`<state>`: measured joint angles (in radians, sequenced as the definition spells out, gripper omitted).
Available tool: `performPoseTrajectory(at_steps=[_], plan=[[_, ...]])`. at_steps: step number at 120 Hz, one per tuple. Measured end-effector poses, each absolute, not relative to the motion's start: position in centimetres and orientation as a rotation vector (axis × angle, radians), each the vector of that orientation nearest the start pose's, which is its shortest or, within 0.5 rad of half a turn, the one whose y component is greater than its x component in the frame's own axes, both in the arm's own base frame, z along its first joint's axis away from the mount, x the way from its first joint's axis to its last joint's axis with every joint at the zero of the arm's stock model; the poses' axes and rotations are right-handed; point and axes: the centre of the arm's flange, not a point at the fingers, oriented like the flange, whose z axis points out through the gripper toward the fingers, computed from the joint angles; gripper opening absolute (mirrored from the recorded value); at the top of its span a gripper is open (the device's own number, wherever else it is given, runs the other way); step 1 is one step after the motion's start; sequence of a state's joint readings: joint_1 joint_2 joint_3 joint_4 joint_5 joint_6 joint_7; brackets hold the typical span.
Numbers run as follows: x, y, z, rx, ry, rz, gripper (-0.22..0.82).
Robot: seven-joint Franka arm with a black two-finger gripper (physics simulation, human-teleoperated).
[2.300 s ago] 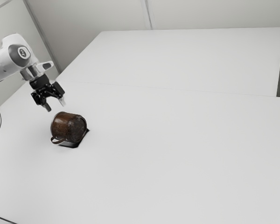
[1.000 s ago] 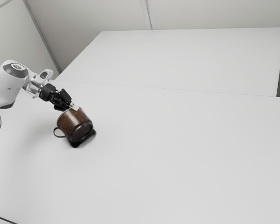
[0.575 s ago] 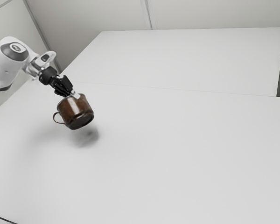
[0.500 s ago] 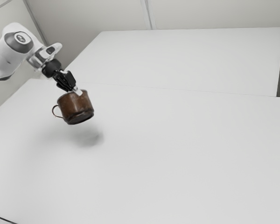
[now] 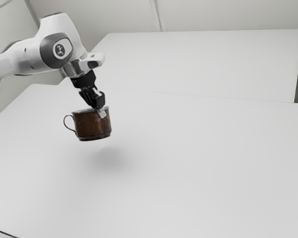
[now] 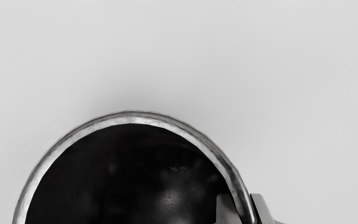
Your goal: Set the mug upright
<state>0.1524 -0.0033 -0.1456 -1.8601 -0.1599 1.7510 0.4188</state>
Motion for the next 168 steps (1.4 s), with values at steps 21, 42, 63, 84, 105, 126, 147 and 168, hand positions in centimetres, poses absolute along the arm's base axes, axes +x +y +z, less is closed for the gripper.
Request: performPoseTrajectory(at_steps=[21, 42, 63, 84, 105, 126, 147, 168], plan=[[52.7, -4.9, 49.8, -3.145, 0.644, -0.032, -0.18], [50.4, -6.6, 47.4, -3.054, 0.645, -0.159, -0.18], [48.2, -8.6, 44.9, -2.991, 0.668, -0.287, -0.18], [46.8, -8.5, 42.1, -2.919, 0.681, -0.396, -0.18], [46.2, -8.3, 40.9, -2.827, 0.735, -0.484, -0.18], [45.5, -8.0, 38.9, -2.790, 0.770, -0.483, -0.18], [45.4, -7.9, 37.3, -2.781, 0.793, -0.459, -0.18], [45.5, -7.9, 35.7, -2.799, 0.797, -0.425, -0.18]])
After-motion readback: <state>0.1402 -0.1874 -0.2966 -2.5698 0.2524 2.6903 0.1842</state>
